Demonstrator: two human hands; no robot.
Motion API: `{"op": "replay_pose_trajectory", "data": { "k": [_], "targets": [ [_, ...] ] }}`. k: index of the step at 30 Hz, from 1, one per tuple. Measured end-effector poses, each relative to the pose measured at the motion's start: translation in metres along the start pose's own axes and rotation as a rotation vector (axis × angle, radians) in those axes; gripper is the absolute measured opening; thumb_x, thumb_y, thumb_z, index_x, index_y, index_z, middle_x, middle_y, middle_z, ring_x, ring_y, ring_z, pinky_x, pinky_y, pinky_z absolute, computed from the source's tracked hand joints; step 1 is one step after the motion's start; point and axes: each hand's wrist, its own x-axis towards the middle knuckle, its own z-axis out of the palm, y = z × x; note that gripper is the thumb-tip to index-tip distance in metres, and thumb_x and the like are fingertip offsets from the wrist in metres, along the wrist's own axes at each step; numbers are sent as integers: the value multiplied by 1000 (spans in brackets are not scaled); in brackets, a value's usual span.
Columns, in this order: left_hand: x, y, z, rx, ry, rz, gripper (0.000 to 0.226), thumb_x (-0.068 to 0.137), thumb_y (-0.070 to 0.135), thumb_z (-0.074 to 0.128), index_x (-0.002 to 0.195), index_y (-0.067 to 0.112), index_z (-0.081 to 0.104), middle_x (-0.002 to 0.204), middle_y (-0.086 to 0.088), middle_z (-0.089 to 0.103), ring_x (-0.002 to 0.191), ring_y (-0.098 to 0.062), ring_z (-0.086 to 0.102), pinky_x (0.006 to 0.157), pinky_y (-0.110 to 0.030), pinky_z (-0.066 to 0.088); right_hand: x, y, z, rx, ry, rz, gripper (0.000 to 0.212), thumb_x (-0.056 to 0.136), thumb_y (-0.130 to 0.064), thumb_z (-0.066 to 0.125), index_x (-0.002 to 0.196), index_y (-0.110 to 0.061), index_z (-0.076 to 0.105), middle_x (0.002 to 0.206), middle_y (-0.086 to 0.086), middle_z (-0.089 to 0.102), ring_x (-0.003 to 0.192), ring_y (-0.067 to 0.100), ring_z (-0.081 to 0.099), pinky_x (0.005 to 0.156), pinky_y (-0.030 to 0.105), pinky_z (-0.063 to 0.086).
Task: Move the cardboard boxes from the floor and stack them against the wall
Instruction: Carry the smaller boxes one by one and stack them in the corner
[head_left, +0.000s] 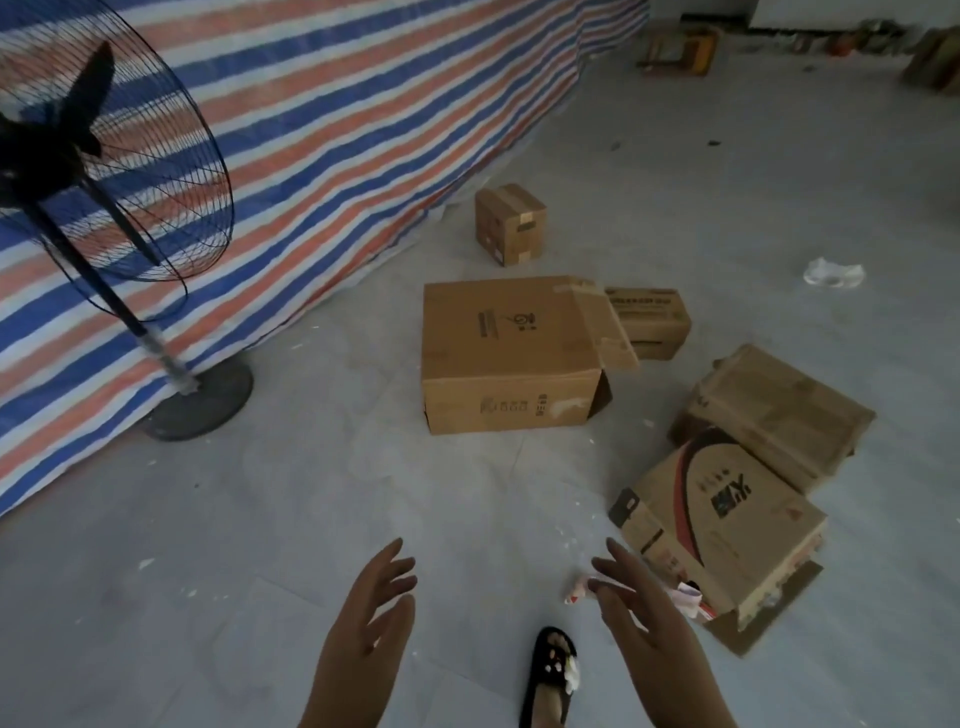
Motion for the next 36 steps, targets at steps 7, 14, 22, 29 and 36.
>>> {"op": "replay_pose_trajectory", "data": {
  "k": [7, 14, 22, 29, 36],
  "targets": [
    [121, 32, 65, -28, 36, 1, 60, 89, 13, 58, 97, 72, 52, 109, 28, 63, 96, 4, 63, 75, -4, 45, 157, -39, -33, -20, -125, 10, 40, 93, -13, 52, 122, -40, 45, 118, -15, 57, 104, -2, 59, 72, 7, 48],
    [214, 32, 78, -45, 129, -87, 77, 91, -3, 50, 97, 74, 50, 110, 10, 65, 96, 5, 62, 76, -3, 44, 278, -64, -4, -129, -265, 20, 40, 94, -18, 51, 122, -43, 39, 117, -22, 50, 106, -3, 54, 72, 3, 45],
    [357, 1, 32, -48, 227, -212, 72, 91, 2, 52, 95, 74, 50, 109, 11, 66, 95, 6, 62, 72, -1, 43, 434, -89, 79, -314, -308, 42, 38, 95, -29, 49, 125, -47, 33, 108, -35, 43, 96, -13, 49, 63, 1, 40],
    [506, -27, -7, -68, 181, -403, 43, 93, 3, 51, 107, 44, 55, 112, 2, 62, 88, 11, 60, 72, -3, 45, 555, -111, 153, -354, -381, 88, 39, 95, -26, 49, 128, -43, 35, 112, -32, 46, 101, -13, 49, 67, 1, 43],
    [637, -183, 18, -92, 217, -706, 32, 96, 17, 51, 124, 31, 50, 117, 0, 61, 103, -14, 59, 74, -21, 43, 696, -21, 237, -495, -532, 108, 40, 94, -28, 51, 130, -38, 38, 120, -28, 48, 110, -5, 52, 92, 22, 48]
  ]
}}
